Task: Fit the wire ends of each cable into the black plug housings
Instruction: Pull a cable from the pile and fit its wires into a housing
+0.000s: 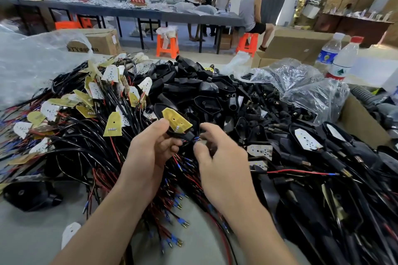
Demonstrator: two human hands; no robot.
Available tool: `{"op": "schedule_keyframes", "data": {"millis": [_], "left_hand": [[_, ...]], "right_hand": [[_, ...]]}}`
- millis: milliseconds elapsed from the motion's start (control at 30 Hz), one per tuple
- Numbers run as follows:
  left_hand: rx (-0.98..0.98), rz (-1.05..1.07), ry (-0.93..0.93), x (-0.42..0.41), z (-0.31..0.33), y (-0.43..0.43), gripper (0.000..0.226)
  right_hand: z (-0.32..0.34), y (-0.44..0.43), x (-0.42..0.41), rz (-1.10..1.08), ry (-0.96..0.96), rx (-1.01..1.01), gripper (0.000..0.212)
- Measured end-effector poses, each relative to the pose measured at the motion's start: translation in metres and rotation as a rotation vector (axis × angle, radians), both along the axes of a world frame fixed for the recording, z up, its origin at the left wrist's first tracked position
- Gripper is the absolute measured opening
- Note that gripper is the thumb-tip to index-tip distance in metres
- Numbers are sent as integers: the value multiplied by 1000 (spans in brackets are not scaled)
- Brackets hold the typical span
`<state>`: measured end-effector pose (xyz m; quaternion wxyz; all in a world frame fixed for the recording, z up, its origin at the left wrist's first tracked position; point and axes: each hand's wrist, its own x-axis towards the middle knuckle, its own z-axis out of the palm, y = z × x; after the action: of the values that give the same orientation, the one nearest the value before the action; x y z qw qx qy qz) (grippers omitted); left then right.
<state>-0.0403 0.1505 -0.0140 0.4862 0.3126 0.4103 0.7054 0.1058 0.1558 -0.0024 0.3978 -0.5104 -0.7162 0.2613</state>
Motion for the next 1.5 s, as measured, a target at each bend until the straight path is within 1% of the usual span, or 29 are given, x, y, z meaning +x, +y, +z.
{"op": "schedule_keyframes", "data": {"millis": [67, 133, 167, 233, 300, 367, 400, 467, 533, 600, 667, 733, 767, 800, 833, 867, 933, 1000, 1033, 1200, 1300, 1400, 1500], "left_hand": [[-29, 0, 15, 0, 0, -1, 17], [-53, 1, 30, 0, -1, -2, 27], [-56, 5, 39, 0, -1, -2, 27], [-52, 11, 59, 1, -1, -3, 21], [-45, 20, 62, 3, 1, -5, 17], [-37, 6, 71, 2, 2, -6, 23], [-32, -9, 78, 2, 2, -6, 23], [-24, -35, 85, 2, 2, -7, 22], [-26, -29, 84, 3, 2, -7, 22], [-20, -1, 93, 5, 1, -7, 18], [-13, 32, 96, 6, 1, -6, 16], [-15, 58, 93, 5, 1, -5, 16], [-16, 63, 98, 4, 0, -6, 20], [-13, 65, 106, 4, 0, -5, 29], [-12, 66, 107, 4, 0, -6, 38], [-10, 72, 111, 4, -1, -6, 40], [2, 86, 128, 4, -1, -7, 30], [3, 108, 152, 4, 1, -8, 12], [-1, 124, 163, 5, 2, -9, 9], [-27, 188, 175, 5, 5, -9, 48], [-52, 202, 195, 5, 6, -7, 56], [-53, 207, 217, 4, 5, -7, 53], [-46, 207, 272, -1, 4, -8, 35]], "right_hand": [[-5, -1, -2, 34, 18, -79, 29], [-7, 1, -1, 29, -1, -70, 13], [-7, 2, 0, 26, -22, -48, 15], [-7, 4, 4, 32, -34, -40, 24], [-5, 4, 7, 58, 54, -73, 23], [-2, 4, 7, 39, 207, -144, 13], [-2, 4, 7, 9, 261, -172, 12], [-5, 5, 6, -59, 284, -167, 19], [-8, 4, 4, -120, 261, -130, 22], [-8, 2, 2, -168, 237, -73, 21], [-6, 0, 0, -212, 209, -32, 26], [-7, 1, 0, -241, 195, -9, 19], [-7, 2, -1, -258, 177, -8, 20], [-8, 3, 0, -265, 163, -4, 20], [-9, 4, 0, -265, 152, 2, 17], [-9, 4, 0, -265, 139, 12, 13], [-9, 4, -1, -275, 94, 53, 8], [-10, 3, -1, -279, 66, 93, 5], [-10, 2, -2, -272, 73, 100, 4], [-11, 1, -2, -163, 164, 91, 7], [-10, 1, -1, -111, 146, 128, 10], [-9, 2, 2, -81, 78, 151, 10], [-4, 4, 5, -53, 6, 185, 13]]}}
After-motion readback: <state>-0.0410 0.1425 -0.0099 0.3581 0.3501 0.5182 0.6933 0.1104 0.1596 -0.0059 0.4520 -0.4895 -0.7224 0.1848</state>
